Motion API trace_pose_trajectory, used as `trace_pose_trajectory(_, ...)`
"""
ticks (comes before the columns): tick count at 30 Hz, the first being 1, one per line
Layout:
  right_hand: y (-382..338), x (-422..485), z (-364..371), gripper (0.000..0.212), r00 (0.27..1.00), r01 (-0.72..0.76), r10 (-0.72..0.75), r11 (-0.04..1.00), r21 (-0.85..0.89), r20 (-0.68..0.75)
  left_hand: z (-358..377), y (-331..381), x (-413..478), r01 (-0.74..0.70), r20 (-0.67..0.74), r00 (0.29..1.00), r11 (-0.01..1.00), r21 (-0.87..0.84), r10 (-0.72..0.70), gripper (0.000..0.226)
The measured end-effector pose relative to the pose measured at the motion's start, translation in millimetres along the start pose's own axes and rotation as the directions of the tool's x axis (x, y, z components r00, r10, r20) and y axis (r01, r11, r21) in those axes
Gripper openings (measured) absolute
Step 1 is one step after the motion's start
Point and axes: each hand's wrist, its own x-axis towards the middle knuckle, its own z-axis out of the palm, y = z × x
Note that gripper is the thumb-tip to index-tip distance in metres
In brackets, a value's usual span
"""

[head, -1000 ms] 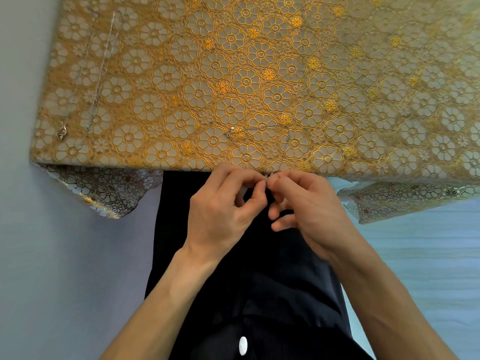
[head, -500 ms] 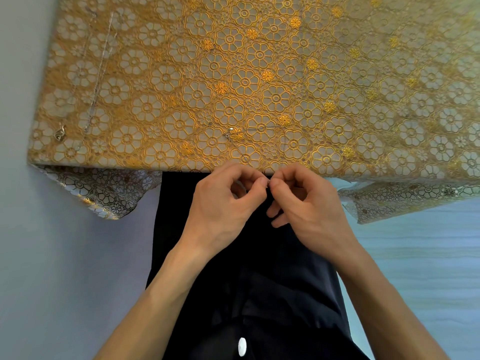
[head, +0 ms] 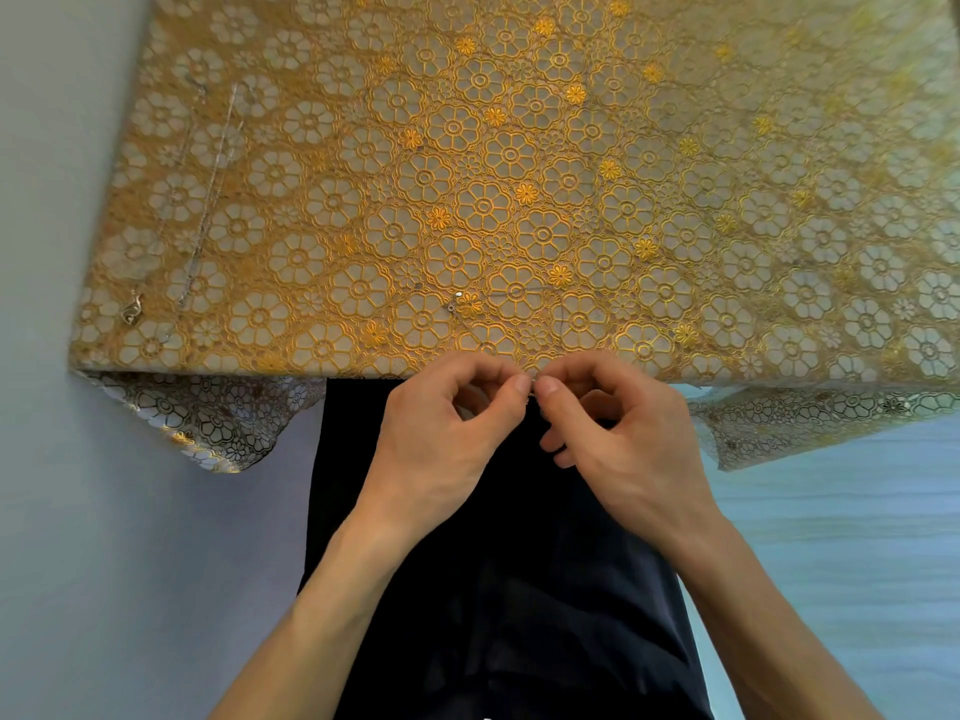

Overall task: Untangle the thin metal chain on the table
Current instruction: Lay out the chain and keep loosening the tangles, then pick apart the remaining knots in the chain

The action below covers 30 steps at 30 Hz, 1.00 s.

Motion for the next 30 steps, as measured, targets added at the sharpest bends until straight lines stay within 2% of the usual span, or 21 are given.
trace_pose_trajectory(5,4.7,1.0,-1.8,0.014,0.995,0.101,-0.099,0.976,-0.191,0.022,0.8,0.5,-1.8,-0.125,-0.022,0.991,0.978,0.169,0.131,0.003)
trace_pose_trajectory(7,3.3,2.3,-2.7,0.014,0.996,0.083,-0.078,0.969,-0.231,0.032,0.4,0.7,-2.3,-0.154,-0.019,0.986,0.960,0.235,0.163,0.003)
trace_pose_trajectory(9,0.3,4.7,-3.7,0.012,0.998,0.023,-0.012,0.978,-0.210,0.057,0.4,1.9,-1.3,-0.198,-0.028,0.976,0.939,0.283,0.214,0.011)
trace_pose_trajectory(13,-9.1,8.2,-4.1,0.010,0.974,-0.164,0.165,0.986,-0.020,0.156,-0.3,4.0,2.2,-0.303,-0.053,0.936,0.869,0.391,0.349,0.016)
trace_pose_trajectory(15,-12.0,8.4,-4.1,0.009,0.971,-0.170,0.168,0.985,-0.002,0.171,-1.2,4.5,3.4,-0.334,-0.058,0.917,0.838,0.432,0.396,0.016)
trace_pose_trajectory(19,-14.1,8.7,-4.7,0.009,0.983,-0.114,0.120,0.992,-0.048,0.140,-2.3,6.2,5.7,-0.317,-0.062,0.930,0.874,0.369,0.363,0.018)
trace_pose_trajectory(30,-19.3,11.9,-9.1,0.011,0.981,-0.131,0.126,0.991,0.025,0.149,-5.4,9.9,5.6,-0.343,-0.037,0.928,0.887,0.309,0.372,0.017)
